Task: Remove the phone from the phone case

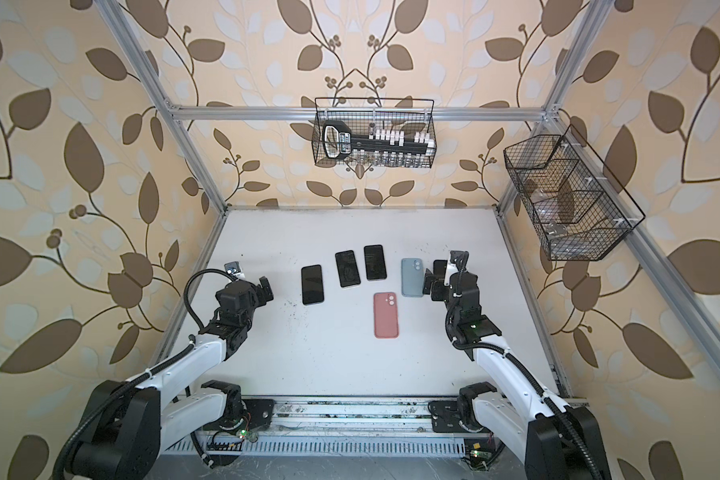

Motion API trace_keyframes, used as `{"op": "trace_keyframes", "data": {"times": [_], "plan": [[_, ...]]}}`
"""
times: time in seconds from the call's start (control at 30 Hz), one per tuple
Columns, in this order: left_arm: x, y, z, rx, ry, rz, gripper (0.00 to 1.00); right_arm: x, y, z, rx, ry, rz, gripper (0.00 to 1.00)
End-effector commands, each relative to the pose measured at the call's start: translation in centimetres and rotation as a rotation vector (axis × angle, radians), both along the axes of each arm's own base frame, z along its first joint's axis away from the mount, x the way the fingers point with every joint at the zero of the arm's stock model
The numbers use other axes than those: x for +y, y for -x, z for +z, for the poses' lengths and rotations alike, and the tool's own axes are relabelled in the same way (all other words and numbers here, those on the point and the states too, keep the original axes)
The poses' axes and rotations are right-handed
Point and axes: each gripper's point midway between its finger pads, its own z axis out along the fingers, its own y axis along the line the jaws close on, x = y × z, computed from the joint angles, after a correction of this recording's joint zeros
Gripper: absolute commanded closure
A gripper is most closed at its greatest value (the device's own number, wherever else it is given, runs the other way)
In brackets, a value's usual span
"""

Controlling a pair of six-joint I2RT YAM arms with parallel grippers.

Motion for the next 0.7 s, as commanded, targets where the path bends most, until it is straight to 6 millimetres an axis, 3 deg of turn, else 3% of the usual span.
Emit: {"op": "trace_keyframes", "data": {"times": [0.0,0.17,0.27,0.37,0.53,0.67], "plan": [[1.1,-2.0,1.9,-0.097,-0.101,0.022,0.01,-0.8,-0.2,-1.0,-0.040,0.059,0.054,0.00],[1.2,-3.9,-0.4,-0.066,-0.082,0.005,0.01,-3.6,0.8,-2.2,-0.109,0.037,-0.007,0.00],[1.8,-3.7,-0.9,-0.083,-0.037,0.009,0.01,-4.4,0.8,-2.0,-0.167,0.019,-0.036,0.00],[2.6,-3.8,-2.7,-0.069,0.032,0.003,0.01,-3.3,-0.4,-2.8,-0.145,0.005,0.036,0.00],[2.7,-4.1,-2.9,-0.049,0.039,0.002,0.01,-2.6,-1.6,-4.1,-0.135,-0.011,0.071,0.00],[2.8,-4.2,-2.9,-0.039,0.040,0.007,0.01,-1.9,-1.0,-4.9,-0.154,0.026,0.075,0.00]]}}
